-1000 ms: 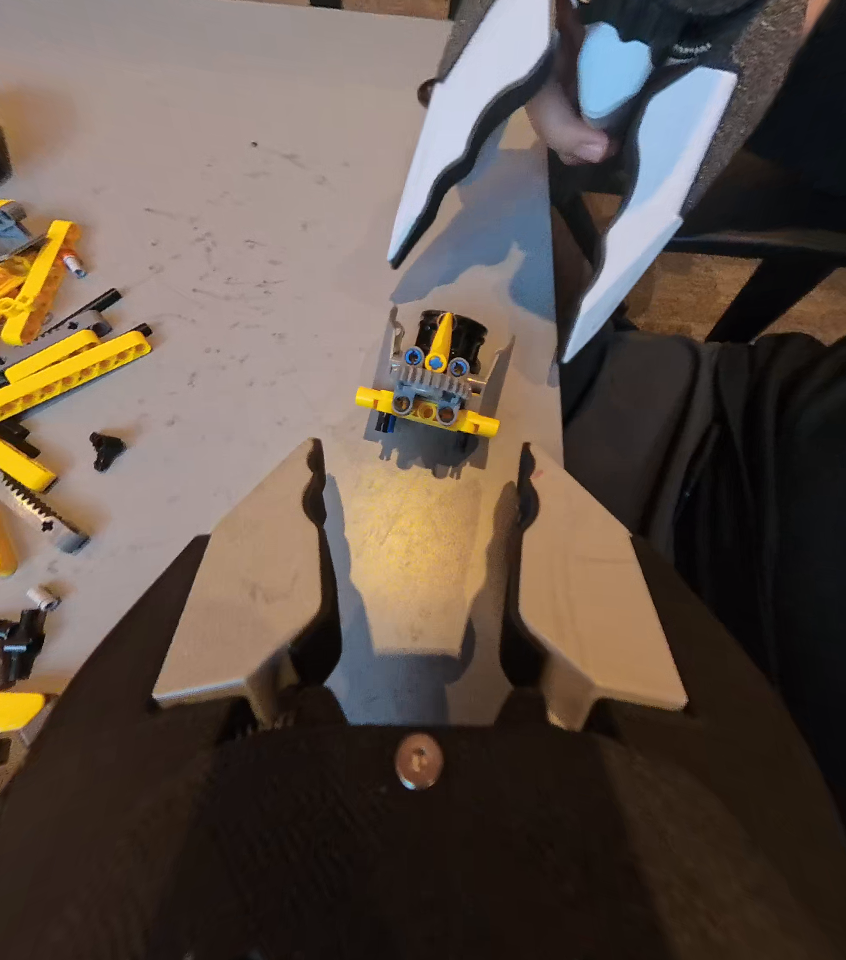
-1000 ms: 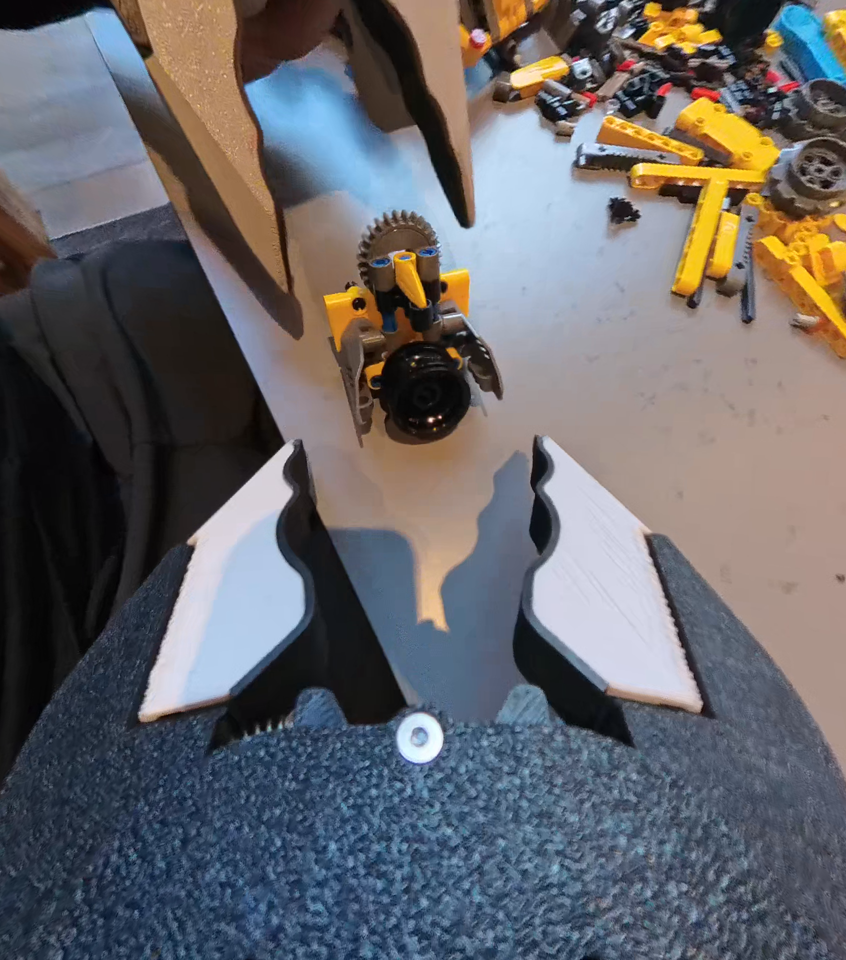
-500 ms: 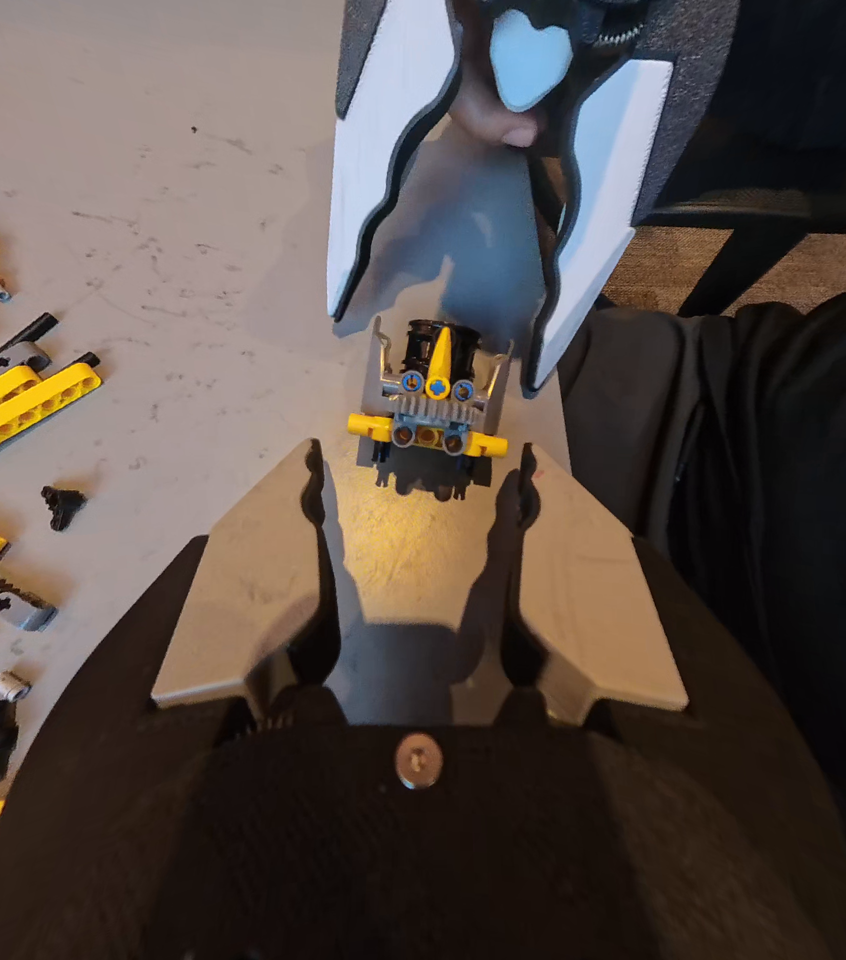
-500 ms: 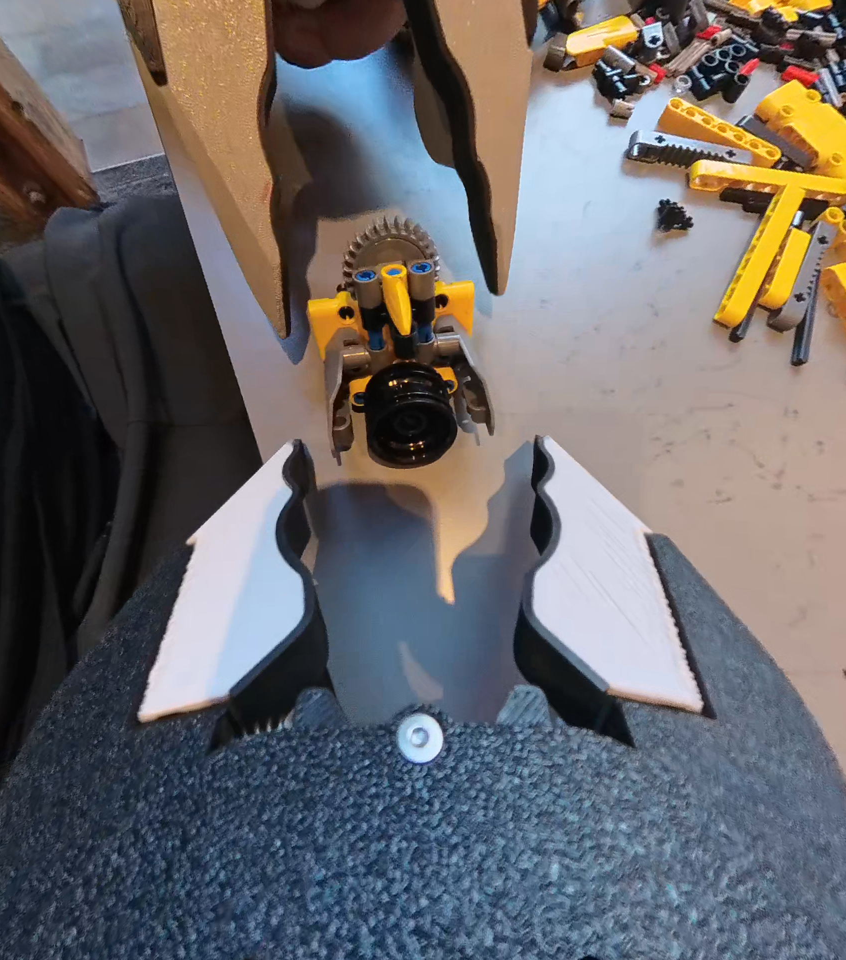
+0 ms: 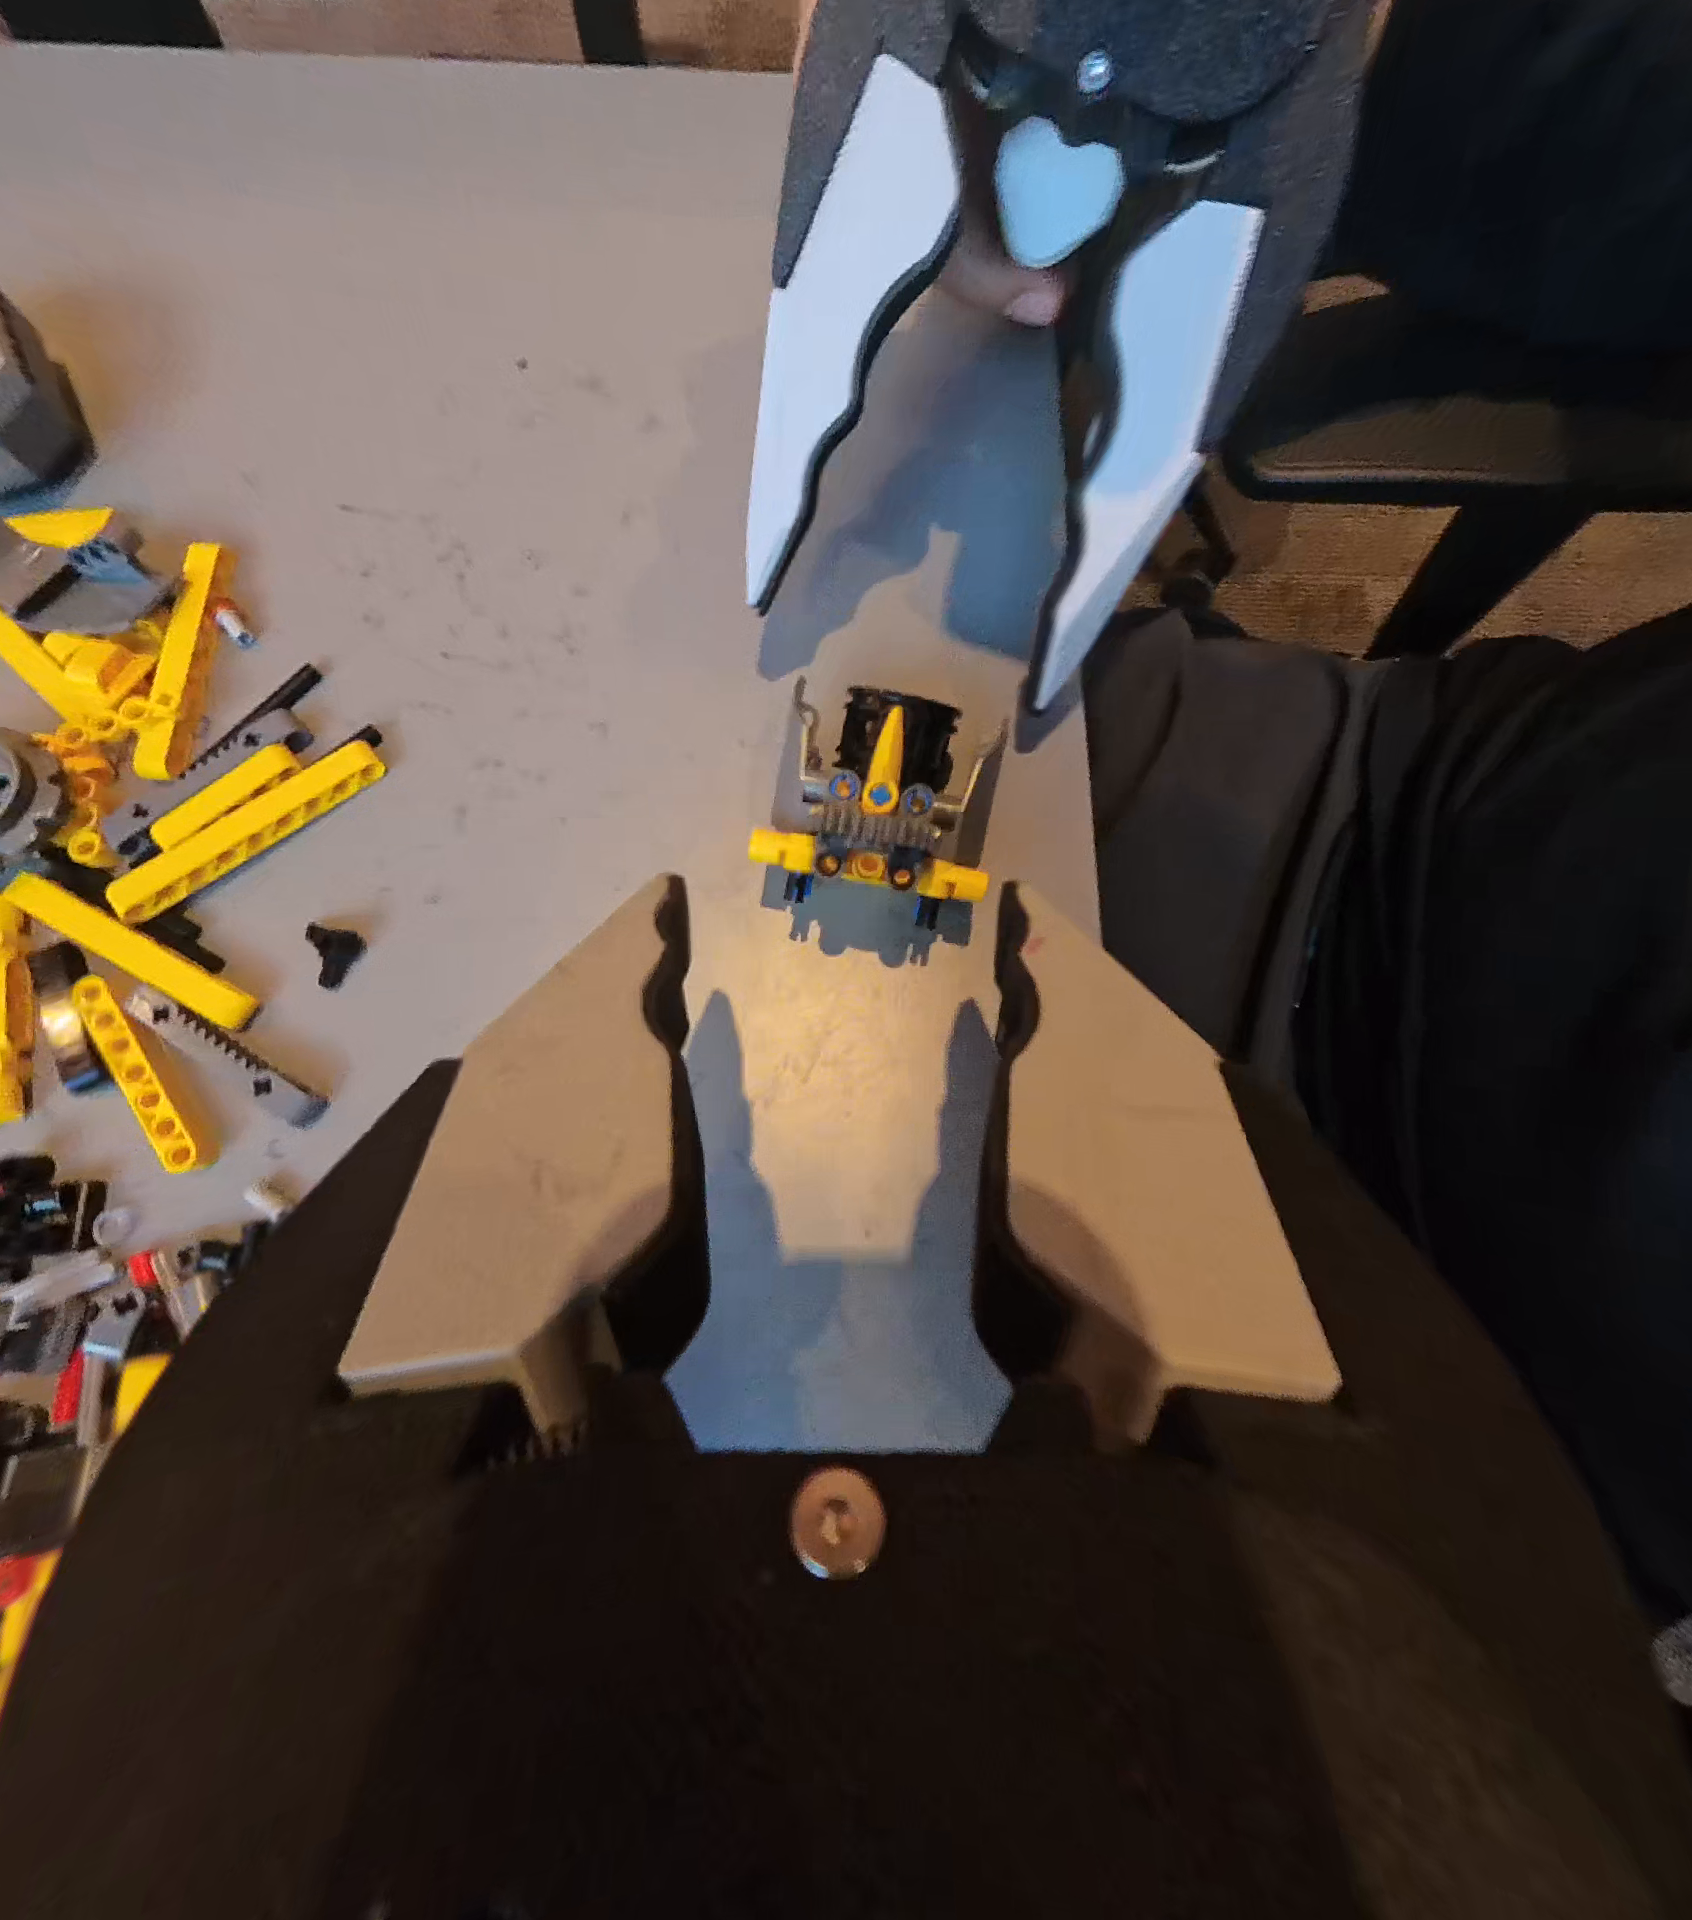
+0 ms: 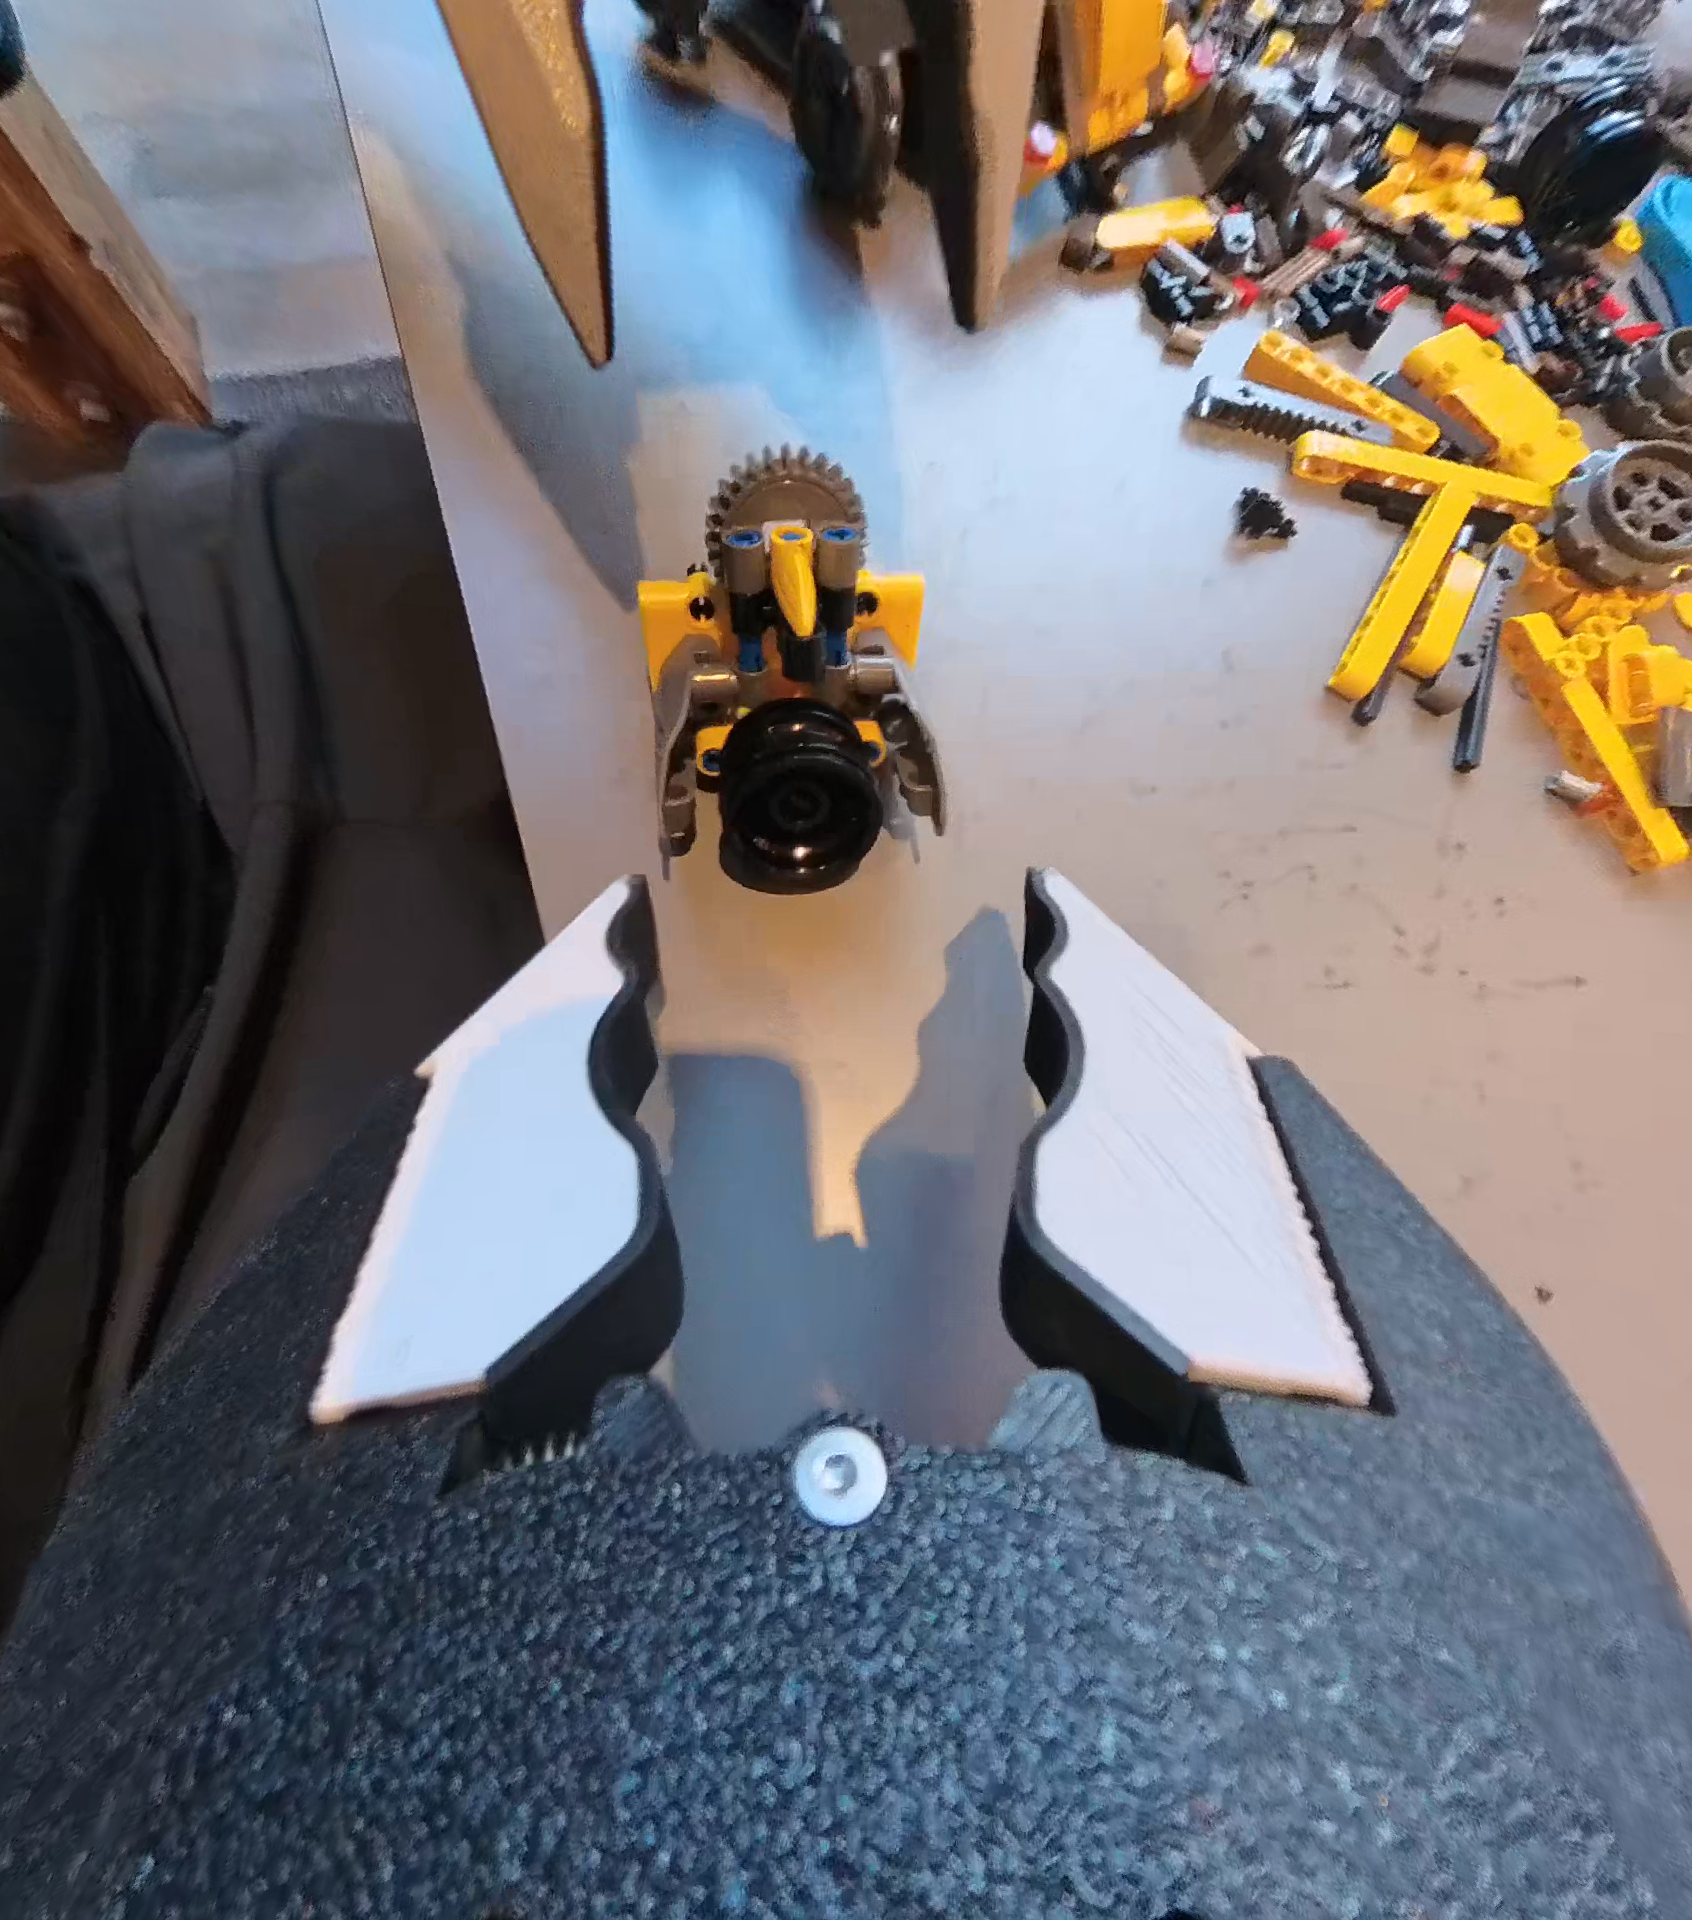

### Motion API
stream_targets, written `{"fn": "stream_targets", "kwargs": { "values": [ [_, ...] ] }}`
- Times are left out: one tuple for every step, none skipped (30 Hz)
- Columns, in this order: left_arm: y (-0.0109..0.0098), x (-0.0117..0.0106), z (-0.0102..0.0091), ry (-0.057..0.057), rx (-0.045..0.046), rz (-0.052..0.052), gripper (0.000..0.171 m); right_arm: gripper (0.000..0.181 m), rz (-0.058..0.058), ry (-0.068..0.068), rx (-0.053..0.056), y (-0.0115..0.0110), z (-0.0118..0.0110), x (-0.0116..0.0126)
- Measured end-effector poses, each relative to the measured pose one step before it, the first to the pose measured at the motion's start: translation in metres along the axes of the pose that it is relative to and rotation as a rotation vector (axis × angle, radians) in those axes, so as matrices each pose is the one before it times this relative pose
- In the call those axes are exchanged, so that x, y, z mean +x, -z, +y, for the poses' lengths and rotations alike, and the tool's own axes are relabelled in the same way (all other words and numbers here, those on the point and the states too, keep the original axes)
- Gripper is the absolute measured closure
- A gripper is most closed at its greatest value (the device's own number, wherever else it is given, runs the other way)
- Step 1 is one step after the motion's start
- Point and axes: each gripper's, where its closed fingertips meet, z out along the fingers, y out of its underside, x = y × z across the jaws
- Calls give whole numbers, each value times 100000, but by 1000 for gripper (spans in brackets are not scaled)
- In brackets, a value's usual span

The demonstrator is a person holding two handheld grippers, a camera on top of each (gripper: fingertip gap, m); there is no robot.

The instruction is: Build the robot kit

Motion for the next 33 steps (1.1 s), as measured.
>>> {"fn": "stream_targets", "kwargs": {
  "values": [
    [-41, 118, -299, -1393, -210, 1307, 116, 114, -1033, -1302, 2460, 159, -229, 138],
    [-140, 58, -121, -1244, -955, 1056, 118, 120, -1650, -1190, 2520, 143, -283, 21],
    [-240, 128, 32, -1067, -1421, 1586, 119, 124, -1795, -1055, 2496, 108, -291, -68],
    [-290, 79, 143, -946, -1818, 1252, 119, 124, -1600, -1077, 1841, 48, -202, -88],
    [-315, 48, 204, -1050, -1974, 1003, 119, 123, -1130, -745, 929, 2, -83, -36],
    [-320, 174, 188, -1170, -1665, 1548, 119, 121, -670, -157, 366, -44, 8, -8],
    [-302, 140, 113, -1042, -1181, 1223, 119, 117, -574, 42, 31, -67, 60, -16],
    [-277, 13, 80, -666, -1055, 550, 119, 111, -445, -301, -278, -92, 84, 13],
    [-247, -70, 97, -351, -1180, 215, 119, 104, -402, -643, -374, -91, 43, 32],
    [-201, -109, 71, -299, -965, 192, 119, 101, -553, -575, 240, -80, -104, -5],
    [-159, -124, 36, -122, -640, 224, 119, 98, -738, -261, 866, -68, -213, -83],
    [-93, -84, 19, 59, -363, 587, 119, 96, -668, -140, 713, -113, -214, -97],
    [-47, -94, -5, 268, -101, 537, 120, 93, -437, -198, 97, -183, -129, -60],
    [-16, -43, -48, 250, 223, 731, 121, 91, -48, -211, -620, -266, -32, -8],
    [-16, 12, -59, 154, 456, 965, 122, 88, 32, 110, -1200, -301, 34, -20],
    [-57, 19, -35, 201, 271, 871, 123, 87, -70, 424, -1420, -301, 74, -56],
    [-67, 11, 42, 172, -174, 656, 122, 85, -128, 493, -1401, -281, 80, -75],
    [-71, -5, 101, -24, -383, 362, 121, 83, -200, 507, -1402, -228, 99, -75],
    [-32, -51, 86, 43, -103, -48, 119, 83, -258, 546, -1382, -182, 126, -84],
    [38, -58, 69, 553, 222, -69, 117, 82, 60, 384, -1147, -140, 131, -4],
    [118, -63, 18, 962, 854, -136, 114, 81, 252, 8, -738, -82, 100, 44],
    [204, -53, -53, 1324, 1827, -76, 113, 81, -42, -194, -204, -26, 34, 27],
    [255, -58, -133, 1826, 2830, -290, 112, 81, -185, -159, 271, 8, -19, 25],
    [261, -67, -180, 2492, 3654, -525, 111, 82, -51, -64, 503, 28, -35, 35],
    [256, -73, -174, 3166, 4257, -951, 110, 82, 214, -85, 625, 39, -26, 97],
    [202, -131, -110, 3552, 4487, -1769, 109, 82, 85, -84, 866, 79, -66, 48],
    [149, -67, 19, 3312, 4329, -2042, 107, 82, -644, 262, 1386, 142, -140, -77],
    [118, 17, 190, 2354, 3907, -2174, 105, 83, -857, 765, 1990, 230, -193, -144],
    [137, -4, 359, 1532, 3220, -2548, 105, 84, -169, 1030, 2028, 290, -176, -9],
    [168, -89, 498, 1392, 2300, -2930, 105, 86, 655, 1167, 1326, 290, -62, 162],
    [164, -141, 591, 1385, 1232, -2943, 105, 86, 830, 1369, 822, 261, 32, 233],
    [178, -142, 572, 986, 697, -2840, 105, 88, 445, 1107, 1104, 251, -27, 176],
    [147, -82, 450, 565, 712, -2275, 105, 90, -289, 257, 1479, 226, -116, 105]
  ]
}}
